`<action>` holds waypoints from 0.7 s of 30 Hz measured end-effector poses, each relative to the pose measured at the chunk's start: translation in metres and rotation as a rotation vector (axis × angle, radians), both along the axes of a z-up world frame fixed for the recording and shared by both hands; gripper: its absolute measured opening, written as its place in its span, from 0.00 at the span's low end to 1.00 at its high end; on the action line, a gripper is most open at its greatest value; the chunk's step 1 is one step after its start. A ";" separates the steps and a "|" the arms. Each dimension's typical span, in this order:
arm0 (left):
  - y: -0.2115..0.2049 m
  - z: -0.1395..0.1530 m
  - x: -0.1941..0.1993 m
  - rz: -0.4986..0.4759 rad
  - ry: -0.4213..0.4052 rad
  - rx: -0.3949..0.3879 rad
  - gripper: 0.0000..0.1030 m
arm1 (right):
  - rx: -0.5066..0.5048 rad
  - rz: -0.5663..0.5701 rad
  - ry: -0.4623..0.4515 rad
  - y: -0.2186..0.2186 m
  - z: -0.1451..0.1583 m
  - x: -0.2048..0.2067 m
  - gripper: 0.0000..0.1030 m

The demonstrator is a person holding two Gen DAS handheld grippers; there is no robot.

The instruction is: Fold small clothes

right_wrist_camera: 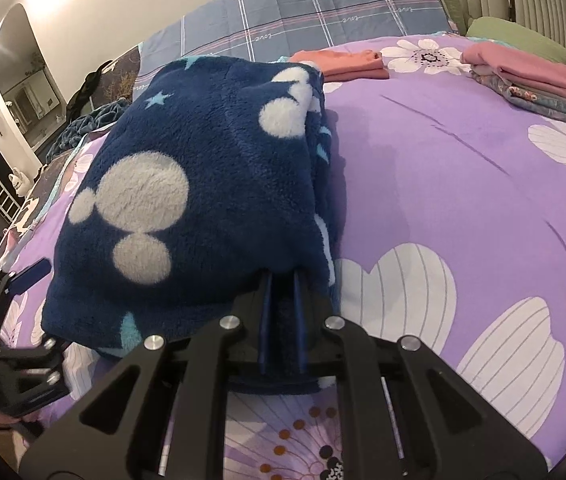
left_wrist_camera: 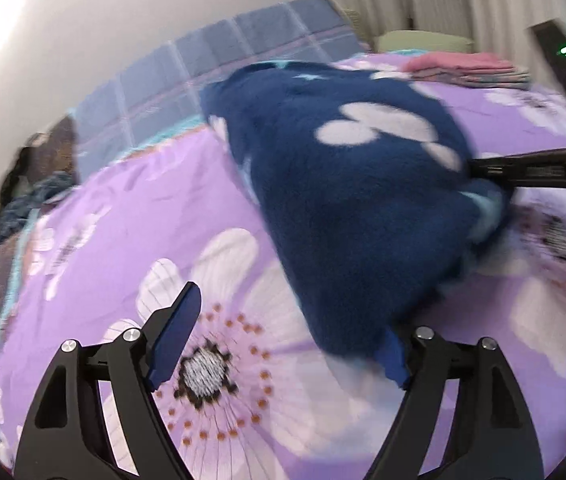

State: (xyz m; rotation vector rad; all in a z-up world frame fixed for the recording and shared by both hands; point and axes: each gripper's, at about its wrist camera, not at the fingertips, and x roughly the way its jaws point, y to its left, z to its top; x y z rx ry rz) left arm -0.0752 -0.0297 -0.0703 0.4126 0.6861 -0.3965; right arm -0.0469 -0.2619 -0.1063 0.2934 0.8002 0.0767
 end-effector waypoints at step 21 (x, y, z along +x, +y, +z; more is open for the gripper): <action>-0.022 0.002 0.077 -0.229 0.164 -0.181 0.27 | 0.008 0.040 -0.002 -0.004 0.001 -0.002 0.10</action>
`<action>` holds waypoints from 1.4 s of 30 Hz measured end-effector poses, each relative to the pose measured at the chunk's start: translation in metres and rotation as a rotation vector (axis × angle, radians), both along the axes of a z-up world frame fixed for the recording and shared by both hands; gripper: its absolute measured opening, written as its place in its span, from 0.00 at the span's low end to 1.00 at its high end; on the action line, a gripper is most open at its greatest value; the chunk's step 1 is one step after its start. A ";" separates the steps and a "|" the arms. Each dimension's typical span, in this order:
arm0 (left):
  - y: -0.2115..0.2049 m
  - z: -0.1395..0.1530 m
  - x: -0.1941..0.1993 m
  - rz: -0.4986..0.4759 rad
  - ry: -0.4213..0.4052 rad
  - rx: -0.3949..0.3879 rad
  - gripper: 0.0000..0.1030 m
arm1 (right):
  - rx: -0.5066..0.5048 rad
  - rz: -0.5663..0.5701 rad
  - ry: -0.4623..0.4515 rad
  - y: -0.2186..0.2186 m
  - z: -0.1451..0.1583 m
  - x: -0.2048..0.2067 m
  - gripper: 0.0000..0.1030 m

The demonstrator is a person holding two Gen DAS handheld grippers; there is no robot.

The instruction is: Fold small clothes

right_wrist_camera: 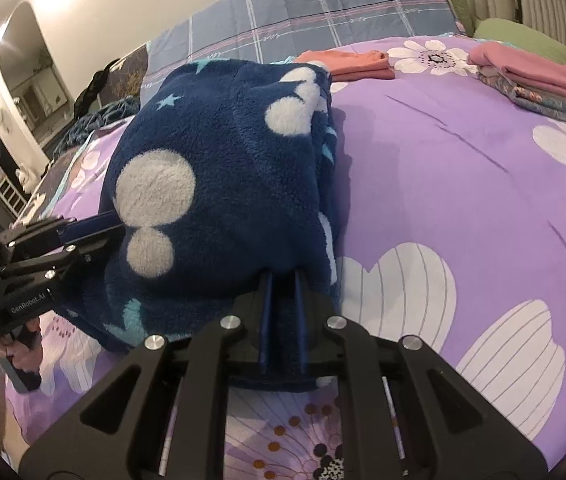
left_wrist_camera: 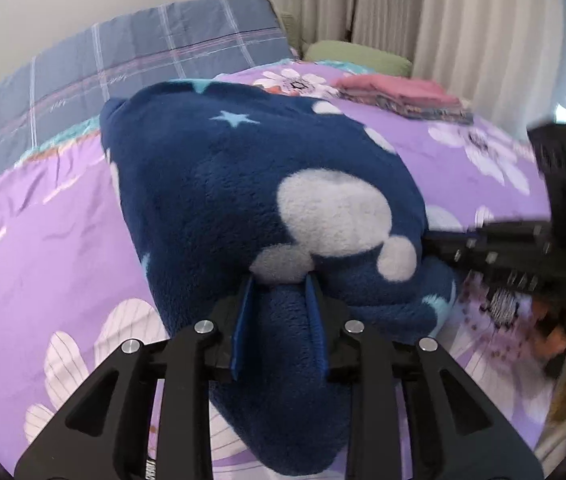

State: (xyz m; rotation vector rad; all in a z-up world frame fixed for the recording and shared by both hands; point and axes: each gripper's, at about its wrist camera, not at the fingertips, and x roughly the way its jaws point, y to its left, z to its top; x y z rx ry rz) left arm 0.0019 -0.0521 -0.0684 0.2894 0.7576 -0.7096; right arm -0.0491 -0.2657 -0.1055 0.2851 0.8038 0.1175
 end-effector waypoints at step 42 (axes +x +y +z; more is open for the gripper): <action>-0.023 0.019 0.158 0.132 -0.010 0.006 0.29 | 0.005 0.050 -0.050 0.006 0.014 0.062 0.53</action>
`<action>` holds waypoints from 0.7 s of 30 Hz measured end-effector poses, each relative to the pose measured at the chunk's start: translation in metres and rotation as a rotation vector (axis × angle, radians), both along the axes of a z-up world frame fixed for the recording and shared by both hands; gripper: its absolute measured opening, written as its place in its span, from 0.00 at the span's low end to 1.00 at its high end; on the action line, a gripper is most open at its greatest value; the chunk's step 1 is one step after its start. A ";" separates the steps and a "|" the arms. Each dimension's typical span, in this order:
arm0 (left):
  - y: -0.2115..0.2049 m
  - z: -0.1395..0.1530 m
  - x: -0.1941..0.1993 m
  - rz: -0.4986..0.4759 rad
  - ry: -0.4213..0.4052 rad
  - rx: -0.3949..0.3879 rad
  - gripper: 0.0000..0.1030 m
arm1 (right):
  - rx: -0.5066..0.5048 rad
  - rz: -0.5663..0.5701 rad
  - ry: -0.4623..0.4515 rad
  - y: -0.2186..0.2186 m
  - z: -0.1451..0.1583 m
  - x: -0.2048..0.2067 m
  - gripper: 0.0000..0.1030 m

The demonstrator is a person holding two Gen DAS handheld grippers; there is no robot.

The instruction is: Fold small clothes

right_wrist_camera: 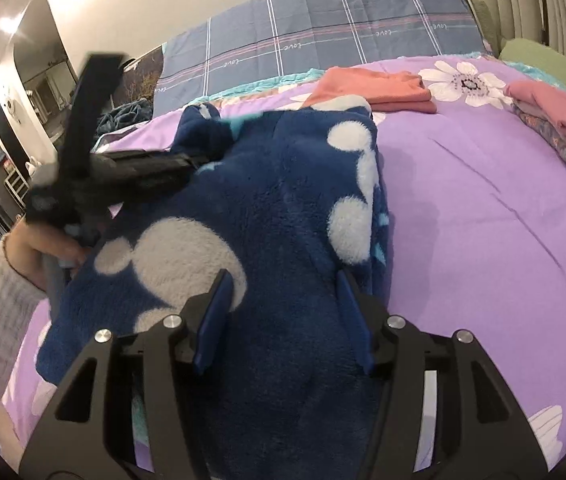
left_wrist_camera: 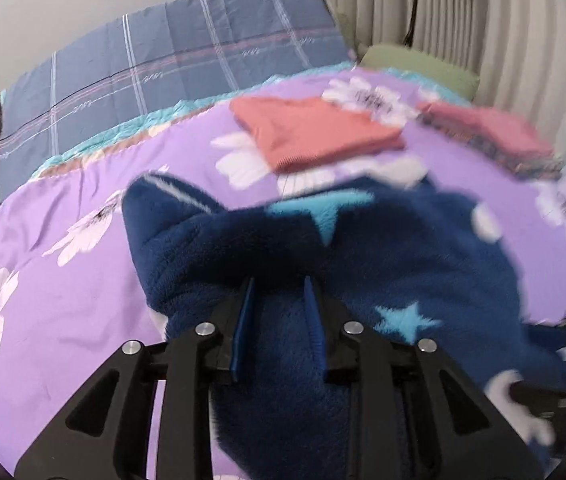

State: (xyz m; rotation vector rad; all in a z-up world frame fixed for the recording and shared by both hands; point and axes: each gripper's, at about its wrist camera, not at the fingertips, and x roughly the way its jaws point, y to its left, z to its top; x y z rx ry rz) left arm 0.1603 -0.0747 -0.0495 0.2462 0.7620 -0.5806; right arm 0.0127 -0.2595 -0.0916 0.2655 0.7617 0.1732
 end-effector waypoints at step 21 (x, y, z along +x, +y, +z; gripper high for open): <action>0.005 0.017 0.027 0.076 -0.058 0.028 0.49 | 0.016 -0.002 -0.016 -0.002 -0.002 -0.004 0.54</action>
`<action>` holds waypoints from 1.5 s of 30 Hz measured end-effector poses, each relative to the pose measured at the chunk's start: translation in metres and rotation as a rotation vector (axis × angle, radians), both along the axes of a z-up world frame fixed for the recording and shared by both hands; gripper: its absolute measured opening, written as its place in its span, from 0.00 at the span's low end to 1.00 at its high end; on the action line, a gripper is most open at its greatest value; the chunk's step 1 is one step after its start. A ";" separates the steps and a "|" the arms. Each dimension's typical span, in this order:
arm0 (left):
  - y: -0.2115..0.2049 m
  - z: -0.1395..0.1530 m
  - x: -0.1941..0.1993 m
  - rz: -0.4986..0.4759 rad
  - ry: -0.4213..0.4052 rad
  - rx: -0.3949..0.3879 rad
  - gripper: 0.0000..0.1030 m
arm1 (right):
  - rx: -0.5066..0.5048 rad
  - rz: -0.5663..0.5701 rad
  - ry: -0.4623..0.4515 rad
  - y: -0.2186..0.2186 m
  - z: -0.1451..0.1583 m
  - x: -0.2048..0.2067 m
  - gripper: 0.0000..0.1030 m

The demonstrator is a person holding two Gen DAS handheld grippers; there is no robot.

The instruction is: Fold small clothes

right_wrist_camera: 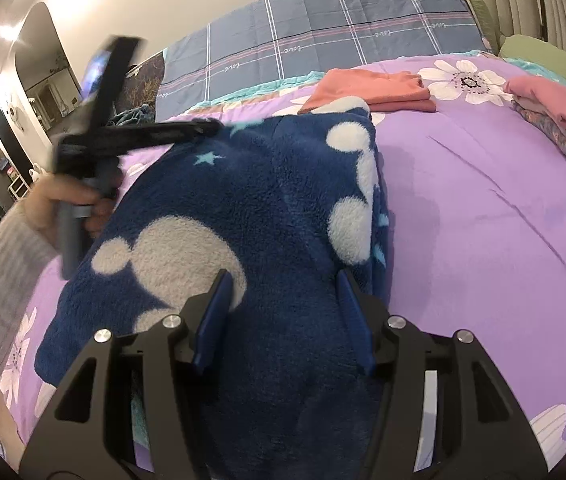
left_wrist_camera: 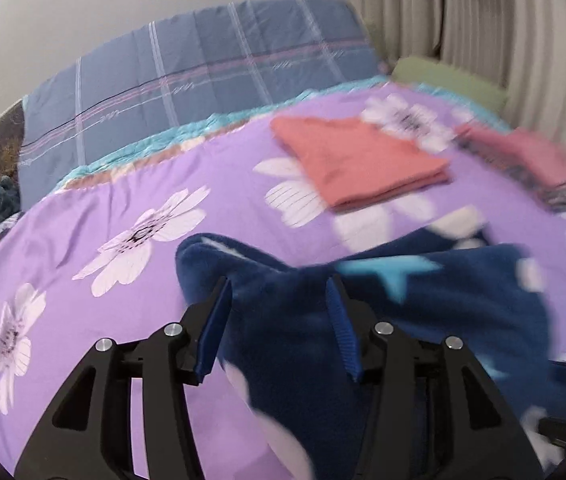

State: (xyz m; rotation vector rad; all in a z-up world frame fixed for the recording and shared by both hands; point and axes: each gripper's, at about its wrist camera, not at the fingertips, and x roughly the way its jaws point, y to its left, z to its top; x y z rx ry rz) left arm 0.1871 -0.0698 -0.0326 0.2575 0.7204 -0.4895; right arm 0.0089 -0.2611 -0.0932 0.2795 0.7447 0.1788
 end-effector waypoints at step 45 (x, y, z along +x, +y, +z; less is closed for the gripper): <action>0.015 -0.024 -0.084 -0.025 -0.035 -0.101 0.65 | 0.042 -0.031 -0.012 -0.017 0.039 0.053 0.44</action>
